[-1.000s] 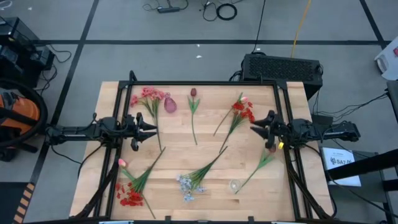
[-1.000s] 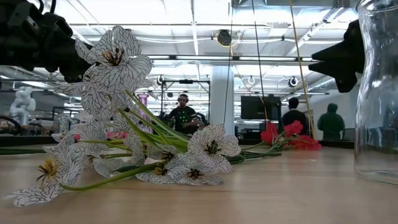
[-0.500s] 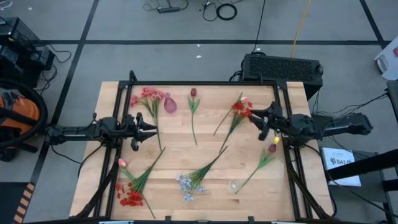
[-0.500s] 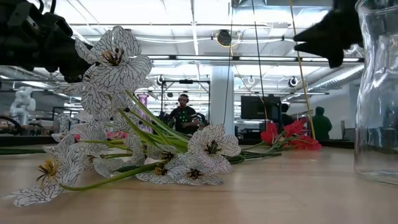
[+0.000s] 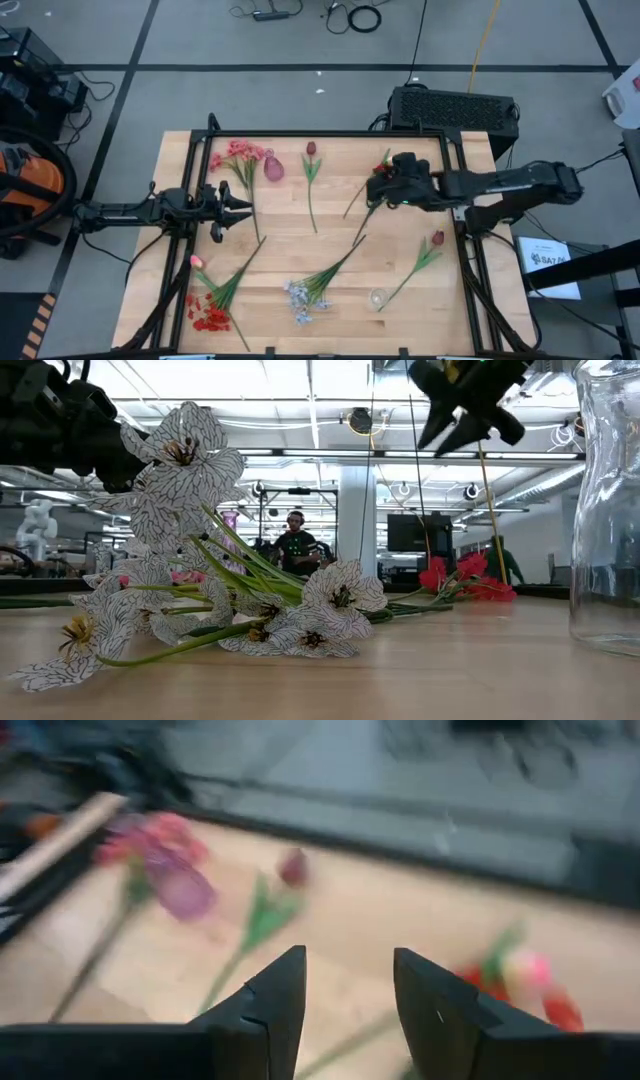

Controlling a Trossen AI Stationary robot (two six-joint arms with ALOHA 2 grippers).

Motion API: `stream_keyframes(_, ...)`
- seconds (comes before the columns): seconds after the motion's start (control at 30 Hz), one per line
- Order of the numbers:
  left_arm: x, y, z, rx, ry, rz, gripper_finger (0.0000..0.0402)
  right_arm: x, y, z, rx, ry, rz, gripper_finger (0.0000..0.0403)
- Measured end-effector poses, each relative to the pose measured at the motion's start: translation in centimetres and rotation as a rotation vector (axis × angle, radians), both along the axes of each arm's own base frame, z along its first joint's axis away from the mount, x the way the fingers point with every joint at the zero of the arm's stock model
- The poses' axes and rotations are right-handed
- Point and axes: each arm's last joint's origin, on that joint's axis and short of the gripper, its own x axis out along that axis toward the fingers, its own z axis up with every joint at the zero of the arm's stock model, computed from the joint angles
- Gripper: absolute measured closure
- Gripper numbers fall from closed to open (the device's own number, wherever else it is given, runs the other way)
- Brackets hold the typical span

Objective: Sort flowers into vase by color
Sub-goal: Put the right red flowers into the transparent vase

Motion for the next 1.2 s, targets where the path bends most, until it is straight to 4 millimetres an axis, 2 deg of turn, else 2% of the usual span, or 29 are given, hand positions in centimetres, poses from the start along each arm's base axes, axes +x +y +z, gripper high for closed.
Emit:
stream_keyframes(0.2, 0.0, 0.0, 0.0, 0.000, 0.000, 0.000, 0.0254, 0.9, -1.3, -1.5, 0.347, 0.151, -0.150, 0.0259)
stream_keyframes(0.37, 0.0, 0.0, 0.0, 0.000, 0.000, 0.000, 0.0254, 2.1, -2.3, -3.2, 0.496, 0.133, -0.254, 0.0256)
stream_keyframes(0.57, 0.0, 0.0, 0.0, 0.000, 0.000, 0.000, 0.0254, 3.7, -4.1, -6.2, 0.597, 0.188, -0.368, 0.0232)
stream_keyframes(0.83, 0.0, 0.0, 0.0, 0.000, 0.000, 0.000, 0.0254, 5.1, -6.3, -10.4, 0.726, 0.283, -0.478, 0.0175)
stream_keyframes(1.03, 0.0, 0.0, 0.0, 0.000, 0.000, 0.000, 0.0254, 5.1, -8.0, -12.1, 0.752, 0.332, -0.535, 0.0138)
stream_keyframes(1.2, 0.0, 0.0, 0.0, 0.000, 0.000, 0.000, 0.0254, 4.7, -9.5, -13.1, 0.764, 0.339, -0.592, 0.0127)
